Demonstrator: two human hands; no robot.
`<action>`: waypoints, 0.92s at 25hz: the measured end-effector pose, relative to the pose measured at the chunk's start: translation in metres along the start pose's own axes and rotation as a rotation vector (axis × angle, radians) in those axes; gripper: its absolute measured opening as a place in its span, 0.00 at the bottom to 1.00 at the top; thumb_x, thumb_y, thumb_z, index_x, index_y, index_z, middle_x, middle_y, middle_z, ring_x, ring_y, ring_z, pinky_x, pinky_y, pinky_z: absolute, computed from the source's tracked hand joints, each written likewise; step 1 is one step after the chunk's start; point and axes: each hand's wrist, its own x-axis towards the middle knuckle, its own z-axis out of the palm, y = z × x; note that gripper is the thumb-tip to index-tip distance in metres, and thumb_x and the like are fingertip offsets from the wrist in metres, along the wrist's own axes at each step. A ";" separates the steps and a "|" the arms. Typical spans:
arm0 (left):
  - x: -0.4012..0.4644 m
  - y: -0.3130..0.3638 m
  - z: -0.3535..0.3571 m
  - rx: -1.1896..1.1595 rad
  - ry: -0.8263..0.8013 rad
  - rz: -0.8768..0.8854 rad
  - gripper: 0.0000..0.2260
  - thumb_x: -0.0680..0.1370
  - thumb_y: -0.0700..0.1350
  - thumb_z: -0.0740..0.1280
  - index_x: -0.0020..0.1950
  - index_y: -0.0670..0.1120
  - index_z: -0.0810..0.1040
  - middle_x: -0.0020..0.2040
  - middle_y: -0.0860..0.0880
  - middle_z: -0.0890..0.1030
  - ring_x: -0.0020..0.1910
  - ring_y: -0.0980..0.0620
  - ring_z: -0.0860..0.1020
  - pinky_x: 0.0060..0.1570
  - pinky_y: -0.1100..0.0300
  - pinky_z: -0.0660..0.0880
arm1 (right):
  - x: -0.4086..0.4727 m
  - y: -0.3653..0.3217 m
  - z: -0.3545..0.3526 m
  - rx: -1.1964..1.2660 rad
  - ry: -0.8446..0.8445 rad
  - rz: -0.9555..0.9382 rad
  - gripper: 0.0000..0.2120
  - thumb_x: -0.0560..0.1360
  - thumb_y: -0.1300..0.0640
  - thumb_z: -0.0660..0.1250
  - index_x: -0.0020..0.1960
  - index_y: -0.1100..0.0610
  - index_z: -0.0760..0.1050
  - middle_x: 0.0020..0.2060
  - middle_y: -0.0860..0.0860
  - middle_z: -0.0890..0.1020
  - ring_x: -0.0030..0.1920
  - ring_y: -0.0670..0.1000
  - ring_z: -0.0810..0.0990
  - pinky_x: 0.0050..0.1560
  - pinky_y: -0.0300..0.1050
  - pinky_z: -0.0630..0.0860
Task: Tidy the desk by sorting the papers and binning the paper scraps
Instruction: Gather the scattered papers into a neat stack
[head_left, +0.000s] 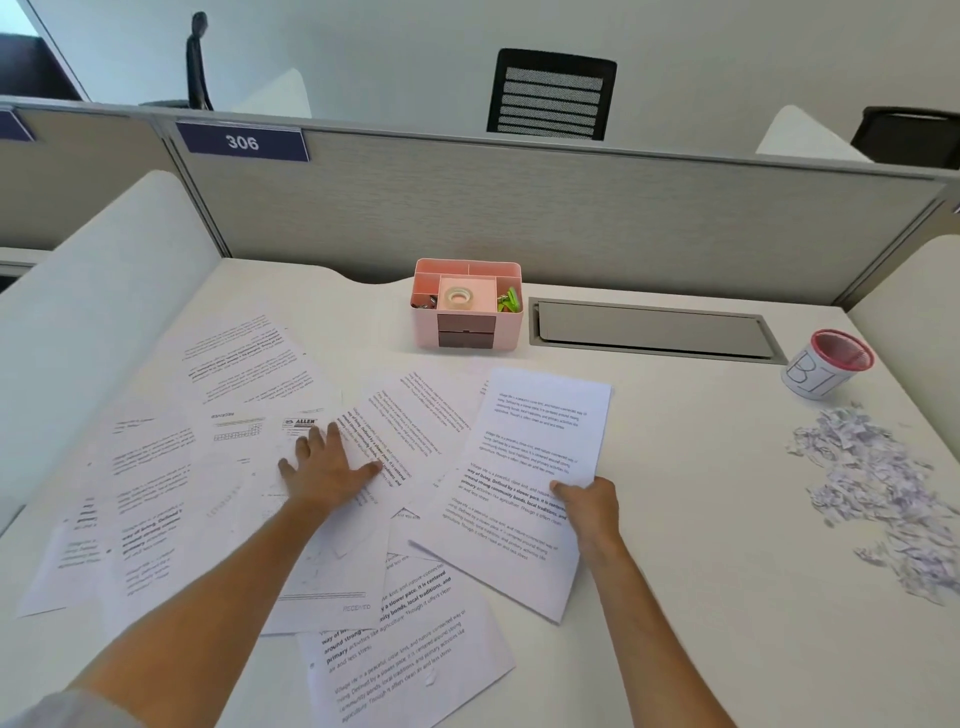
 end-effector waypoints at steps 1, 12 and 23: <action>-0.002 0.004 0.001 0.015 0.030 0.008 0.48 0.71 0.72 0.60 0.79 0.46 0.46 0.79 0.42 0.52 0.78 0.40 0.51 0.72 0.35 0.51 | 0.000 -0.001 0.004 0.018 -0.025 0.010 0.07 0.71 0.66 0.71 0.46 0.57 0.80 0.40 0.52 0.84 0.40 0.52 0.83 0.40 0.41 0.79; -0.026 0.046 0.021 0.119 0.172 0.164 0.31 0.74 0.65 0.64 0.67 0.44 0.67 0.63 0.44 0.73 0.60 0.42 0.72 0.57 0.46 0.70 | 0.000 0.003 0.018 0.056 -0.118 0.037 0.08 0.70 0.68 0.72 0.47 0.59 0.82 0.44 0.56 0.86 0.46 0.58 0.85 0.53 0.54 0.81; -0.033 0.064 0.009 0.217 0.186 0.283 0.23 0.76 0.63 0.62 0.62 0.48 0.74 0.53 0.48 0.82 0.57 0.46 0.76 0.59 0.47 0.67 | 0.006 0.000 -0.008 0.187 -0.033 0.022 0.09 0.68 0.70 0.72 0.42 0.58 0.82 0.40 0.54 0.86 0.38 0.52 0.85 0.40 0.45 0.81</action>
